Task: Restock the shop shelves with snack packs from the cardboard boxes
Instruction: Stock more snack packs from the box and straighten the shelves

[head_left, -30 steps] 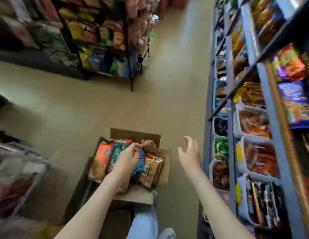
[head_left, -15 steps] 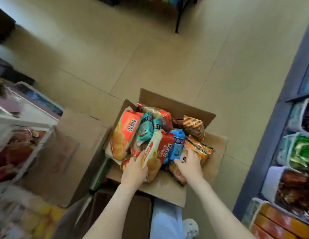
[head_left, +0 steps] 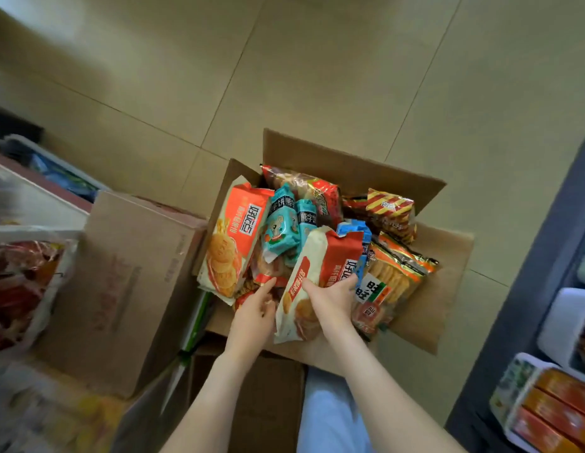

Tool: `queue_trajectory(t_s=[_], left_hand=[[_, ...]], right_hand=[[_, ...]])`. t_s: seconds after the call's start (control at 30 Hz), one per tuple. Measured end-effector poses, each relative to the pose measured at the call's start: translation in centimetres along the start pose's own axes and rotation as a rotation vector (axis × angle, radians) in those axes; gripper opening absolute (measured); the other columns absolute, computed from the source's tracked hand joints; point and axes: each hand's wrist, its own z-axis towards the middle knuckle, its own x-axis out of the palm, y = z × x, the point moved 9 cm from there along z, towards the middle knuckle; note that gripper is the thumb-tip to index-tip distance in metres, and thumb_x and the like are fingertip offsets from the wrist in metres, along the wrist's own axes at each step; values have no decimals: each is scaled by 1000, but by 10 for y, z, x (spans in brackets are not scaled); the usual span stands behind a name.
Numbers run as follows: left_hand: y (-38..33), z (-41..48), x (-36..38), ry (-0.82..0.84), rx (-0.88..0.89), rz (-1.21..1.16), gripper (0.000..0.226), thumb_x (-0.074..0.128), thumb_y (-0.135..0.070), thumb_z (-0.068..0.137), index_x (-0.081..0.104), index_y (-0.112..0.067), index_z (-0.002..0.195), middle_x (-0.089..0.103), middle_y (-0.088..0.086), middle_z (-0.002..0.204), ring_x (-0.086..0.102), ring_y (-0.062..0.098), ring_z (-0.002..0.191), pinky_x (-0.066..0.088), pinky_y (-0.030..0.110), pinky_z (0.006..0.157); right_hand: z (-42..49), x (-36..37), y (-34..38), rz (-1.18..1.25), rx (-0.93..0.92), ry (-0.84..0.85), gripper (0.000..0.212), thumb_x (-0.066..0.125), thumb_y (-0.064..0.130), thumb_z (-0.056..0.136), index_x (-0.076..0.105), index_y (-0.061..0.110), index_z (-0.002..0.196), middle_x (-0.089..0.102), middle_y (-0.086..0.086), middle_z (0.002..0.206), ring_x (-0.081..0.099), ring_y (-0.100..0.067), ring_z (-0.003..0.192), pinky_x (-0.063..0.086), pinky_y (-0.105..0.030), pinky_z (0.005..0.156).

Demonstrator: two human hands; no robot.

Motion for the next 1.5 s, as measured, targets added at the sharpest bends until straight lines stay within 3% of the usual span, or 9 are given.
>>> queue_trajectory(t_s=[0.27,0.43,0.6,0.73,0.9,1.17,1.27,1.37,1.5], left_hand=[[-186,-120,-15,95,363,14,33,48,-18,98,56,-31,127,61,-7,115,56,8,111,43,21,88],[-294,-260,19,169,664,33,30,49,-10,94,65,-25,115,70,-6,100,64,9,97,49,22,88],[-342,-413,33,199,955,-97,23,55,-13,93,62,-20,114,68,0,104,62,6,88,52,25,82],[-361,-516,43,442,1106,-134,45,64,-20,91,46,-44,125,57,-4,120,64,3,95,52,15,73],[-379,-608,36,490,1331,-75,78,66,-14,89,21,-57,136,59,-14,111,61,-10,84,49,12,72],[-389,-702,31,556,1576,-144,80,71,-12,84,29,-62,130,65,-20,99,65,6,85,55,23,73],[-387,-732,32,667,1609,-225,77,76,-31,71,37,-62,130,67,5,107,66,31,96,57,47,81],[-382,-758,38,837,1606,-277,83,77,-30,67,37,-45,138,67,13,108,66,27,99,55,48,82],[-374,-793,54,1027,1612,-238,93,84,-36,70,32,-37,147,58,26,124,58,38,114,51,54,89]], right_hand=[[-133,-181,63,4,-218,-164,105,82,31,68,15,10,147,33,-14,146,31,-31,136,29,-39,112],[-239,-317,56,68,-314,-346,93,81,37,67,25,9,136,43,-15,134,39,-34,128,37,-46,105],[-363,-430,36,63,-457,-519,105,78,45,72,16,4,145,34,-18,144,32,-33,135,31,-40,107],[-460,-498,25,140,-578,-652,94,79,45,71,27,2,137,39,-17,139,35,-32,133,32,-38,105],[-546,-542,14,246,-700,-746,103,78,47,69,21,4,143,36,-16,143,35,-32,133,34,-44,109],[-650,-579,-27,280,-830,-876,107,79,58,64,24,5,139,40,-10,136,38,-27,130,35,-38,107],[-686,-591,-49,269,-905,-937,87,79,55,66,33,13,127,44,-6,129,44,-23,123,39,-33,97],[-716,-595,-72,259,-1018,-896,71,78,49,71,24,34,116,49,6,122,51,-12,111,45,-28,90],[-750,-596,-103,305,-1129,-825,82,76,40,76,15,40,131,51,26,110,53,12,96,44,-15,79]])
